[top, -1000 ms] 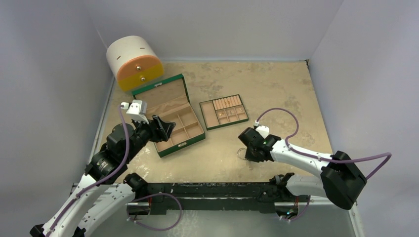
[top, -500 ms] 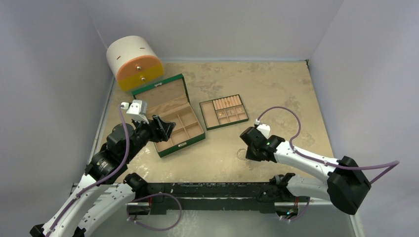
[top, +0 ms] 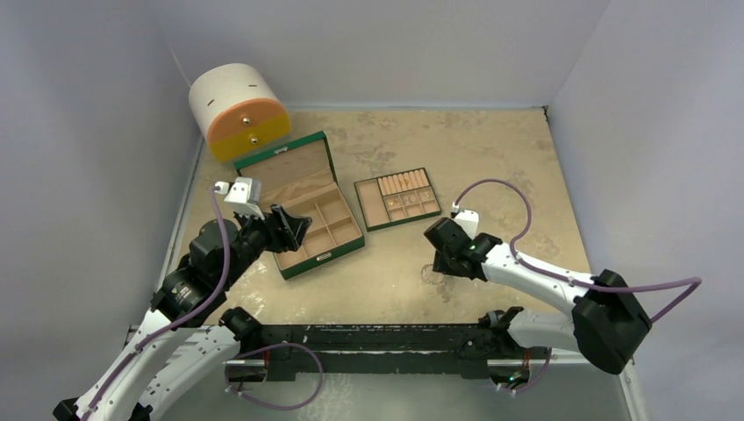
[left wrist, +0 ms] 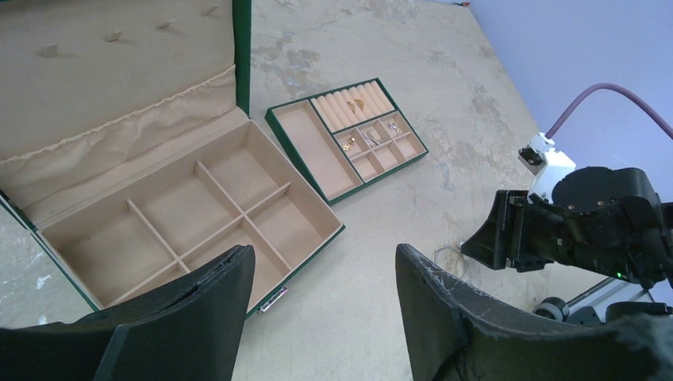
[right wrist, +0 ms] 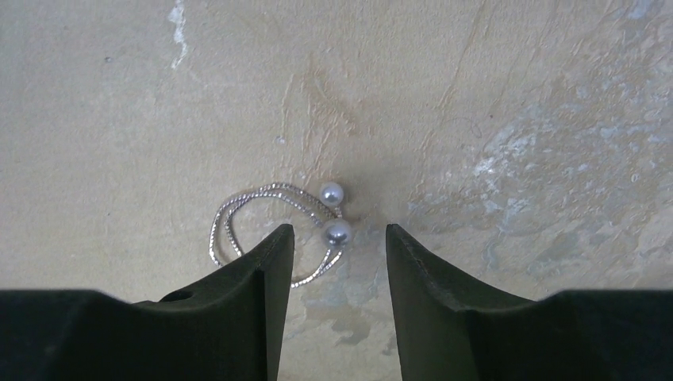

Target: Organize the mixed jewelry

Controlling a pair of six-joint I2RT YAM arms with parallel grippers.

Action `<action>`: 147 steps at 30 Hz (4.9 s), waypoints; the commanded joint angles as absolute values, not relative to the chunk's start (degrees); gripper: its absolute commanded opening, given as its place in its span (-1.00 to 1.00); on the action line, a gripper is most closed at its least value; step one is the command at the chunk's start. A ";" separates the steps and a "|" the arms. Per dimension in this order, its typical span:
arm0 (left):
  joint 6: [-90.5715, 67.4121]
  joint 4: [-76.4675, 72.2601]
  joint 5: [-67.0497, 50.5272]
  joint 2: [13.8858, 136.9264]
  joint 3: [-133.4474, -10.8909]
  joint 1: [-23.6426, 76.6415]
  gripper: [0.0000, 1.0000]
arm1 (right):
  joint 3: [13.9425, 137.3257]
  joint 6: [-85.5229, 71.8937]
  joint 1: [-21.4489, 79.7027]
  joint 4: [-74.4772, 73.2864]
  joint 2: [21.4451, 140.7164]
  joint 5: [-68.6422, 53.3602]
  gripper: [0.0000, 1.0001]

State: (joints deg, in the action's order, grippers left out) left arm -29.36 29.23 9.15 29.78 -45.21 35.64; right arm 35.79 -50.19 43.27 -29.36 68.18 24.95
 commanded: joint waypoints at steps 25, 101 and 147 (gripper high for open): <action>-29.88 26.80 8.71 30.41 -45.42 35.32 0.30 | 32.77 -46.86 40.02 -21.72 70.93 16.47 -0.29; -32.34 31.64 25.67 22.45 -46.63 35.27 0.32 | 86.78 -28.50 54.75 -16.07 112.13 13.70 -1.00; -32.51 31.73 26.03 24.67 -46.65 34.94 0.32 | 81.52 -23.10 55.62 -16.51 92.85 20.80 -0.32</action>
